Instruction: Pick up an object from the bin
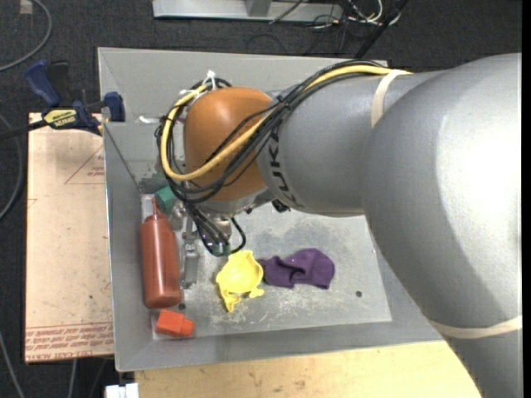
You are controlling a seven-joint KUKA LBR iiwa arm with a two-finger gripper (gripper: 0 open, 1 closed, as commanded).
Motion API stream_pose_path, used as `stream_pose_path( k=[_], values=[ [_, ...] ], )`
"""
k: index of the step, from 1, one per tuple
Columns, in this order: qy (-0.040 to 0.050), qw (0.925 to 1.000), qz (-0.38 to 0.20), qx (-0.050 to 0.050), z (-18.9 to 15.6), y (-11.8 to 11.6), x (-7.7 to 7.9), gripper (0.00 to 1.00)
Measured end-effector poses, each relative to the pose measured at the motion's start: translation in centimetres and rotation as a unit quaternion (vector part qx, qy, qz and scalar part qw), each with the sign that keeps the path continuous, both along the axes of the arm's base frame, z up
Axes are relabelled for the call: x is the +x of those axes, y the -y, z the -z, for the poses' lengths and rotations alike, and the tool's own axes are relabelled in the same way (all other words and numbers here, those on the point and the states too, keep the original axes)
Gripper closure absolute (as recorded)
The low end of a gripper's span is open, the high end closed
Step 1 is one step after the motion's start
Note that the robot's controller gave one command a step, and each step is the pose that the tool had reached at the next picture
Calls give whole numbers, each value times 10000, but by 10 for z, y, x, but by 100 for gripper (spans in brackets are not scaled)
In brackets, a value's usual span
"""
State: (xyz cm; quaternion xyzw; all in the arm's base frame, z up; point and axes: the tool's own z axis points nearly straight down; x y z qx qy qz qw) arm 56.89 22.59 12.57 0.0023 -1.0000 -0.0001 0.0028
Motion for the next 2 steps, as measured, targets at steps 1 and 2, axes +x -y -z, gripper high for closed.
stream_pose_path(
  k=[1,2],
  values=[
    [28,10000,19,7,-5,1,1,0],
    [13,10000,-14,15,-10,26,7,0]
  ],
)
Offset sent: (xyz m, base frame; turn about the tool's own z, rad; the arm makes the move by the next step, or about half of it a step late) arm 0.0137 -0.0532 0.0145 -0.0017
